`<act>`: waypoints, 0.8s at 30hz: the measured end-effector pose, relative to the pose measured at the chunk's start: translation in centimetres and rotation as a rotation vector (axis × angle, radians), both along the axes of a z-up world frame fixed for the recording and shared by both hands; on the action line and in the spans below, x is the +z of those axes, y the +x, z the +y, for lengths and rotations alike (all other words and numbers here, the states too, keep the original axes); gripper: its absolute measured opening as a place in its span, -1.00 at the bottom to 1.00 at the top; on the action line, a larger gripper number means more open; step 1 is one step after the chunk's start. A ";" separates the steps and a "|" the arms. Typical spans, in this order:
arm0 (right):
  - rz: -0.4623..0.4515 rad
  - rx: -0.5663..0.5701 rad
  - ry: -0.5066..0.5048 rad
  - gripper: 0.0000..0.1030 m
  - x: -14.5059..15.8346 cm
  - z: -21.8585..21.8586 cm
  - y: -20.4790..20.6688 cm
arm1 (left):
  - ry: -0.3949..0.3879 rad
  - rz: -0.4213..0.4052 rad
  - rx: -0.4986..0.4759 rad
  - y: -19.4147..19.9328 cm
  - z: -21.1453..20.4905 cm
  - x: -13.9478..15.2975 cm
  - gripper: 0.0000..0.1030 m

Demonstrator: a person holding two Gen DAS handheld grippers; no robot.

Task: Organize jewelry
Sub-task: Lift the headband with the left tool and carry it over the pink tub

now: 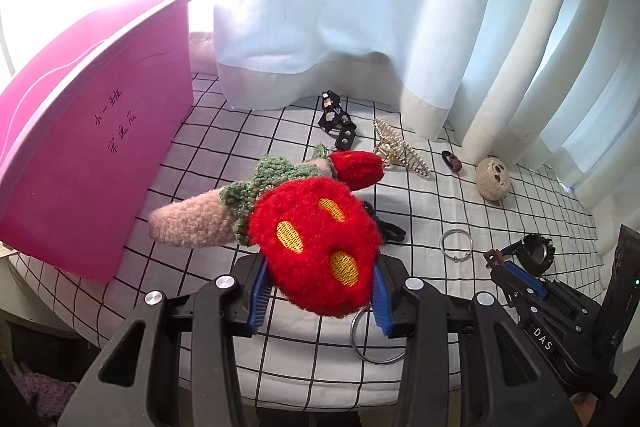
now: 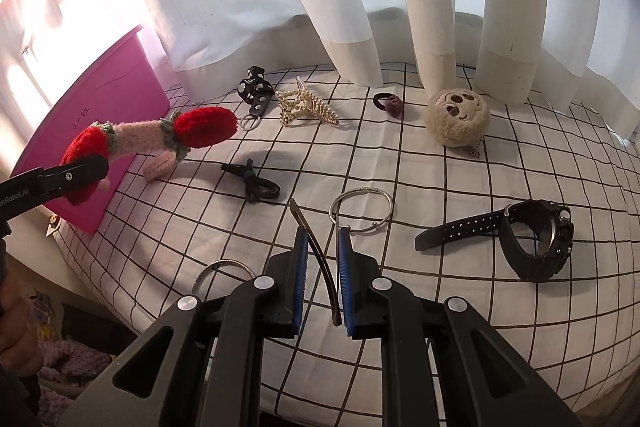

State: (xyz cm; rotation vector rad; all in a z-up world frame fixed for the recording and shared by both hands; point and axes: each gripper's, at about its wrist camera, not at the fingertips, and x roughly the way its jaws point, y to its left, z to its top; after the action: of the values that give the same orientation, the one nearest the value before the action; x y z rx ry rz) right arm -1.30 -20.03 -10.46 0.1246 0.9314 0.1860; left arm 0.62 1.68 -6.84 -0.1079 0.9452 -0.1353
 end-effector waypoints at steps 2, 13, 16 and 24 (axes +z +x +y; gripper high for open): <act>-0.019 0.008 0.002 -0.72 1.1 0.1 0.0 | -0.008 -0.017 -0.004 -0.3 -0.1 1.0 -0.22; -0.121 0.057 0.020 -0.71 6.8 0.9 0.4 | -0.024 -0.135 0.019 -1.2 0.2 7.6 -0.22; -0.167 0.087 0.031 -0.71 8.7 1.8 1.0 | -0.021 -0.179 0.037 -1.4 0.6 9.7 -0.22; -0.274 0.202 0.059 -0.71 13.2 5.7 3.9 | -0.013 -0.287 0.110 -1.5 3.3 14.5 -0.22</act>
State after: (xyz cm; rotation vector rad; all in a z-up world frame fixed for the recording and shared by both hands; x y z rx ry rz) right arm 2.63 -14.33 2.71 0.0577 0.6649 0.4074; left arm -0.84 4.94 7.64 -0.1481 0.6509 -0.0535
